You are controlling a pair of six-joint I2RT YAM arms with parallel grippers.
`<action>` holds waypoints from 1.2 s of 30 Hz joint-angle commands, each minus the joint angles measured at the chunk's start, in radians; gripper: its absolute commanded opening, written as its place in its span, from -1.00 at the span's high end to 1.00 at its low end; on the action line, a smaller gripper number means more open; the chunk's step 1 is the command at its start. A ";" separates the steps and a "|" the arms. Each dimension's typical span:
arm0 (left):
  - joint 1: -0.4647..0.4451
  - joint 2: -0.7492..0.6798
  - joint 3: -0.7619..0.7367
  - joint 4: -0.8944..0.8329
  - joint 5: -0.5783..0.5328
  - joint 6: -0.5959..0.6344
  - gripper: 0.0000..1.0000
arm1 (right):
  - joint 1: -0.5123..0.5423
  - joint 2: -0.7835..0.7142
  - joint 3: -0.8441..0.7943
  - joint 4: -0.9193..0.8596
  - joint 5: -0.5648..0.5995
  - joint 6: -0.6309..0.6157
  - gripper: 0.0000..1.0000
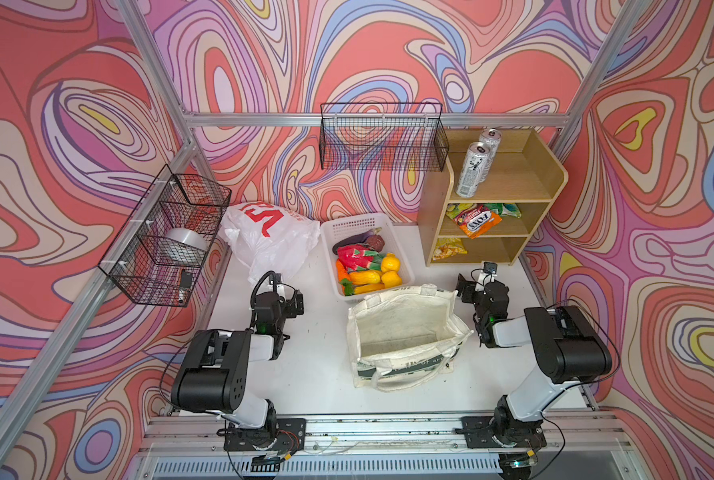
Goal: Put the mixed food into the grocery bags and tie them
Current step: 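Move both grippers forward toward the cream tote bag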
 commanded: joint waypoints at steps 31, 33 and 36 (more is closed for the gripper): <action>-0.100 -0.496 0.516 -1.180 0.422 -0.258 -0.83 | 0.042 -0.496 0.732 -1.451 -0.440 0.410 -0.56; -0.144 -0.528 0.540 -1.251 0.428 -0.231 -0.83 | 0.084 -0.509 0.743 -1.492 -0.437 0.401 -0.56; -0.205 -0.553 0.605 -1.336 0.437 -0.209 -0.83 | 0.142 -0.521 0.763 -1.533 -0.397 0.392 -0.56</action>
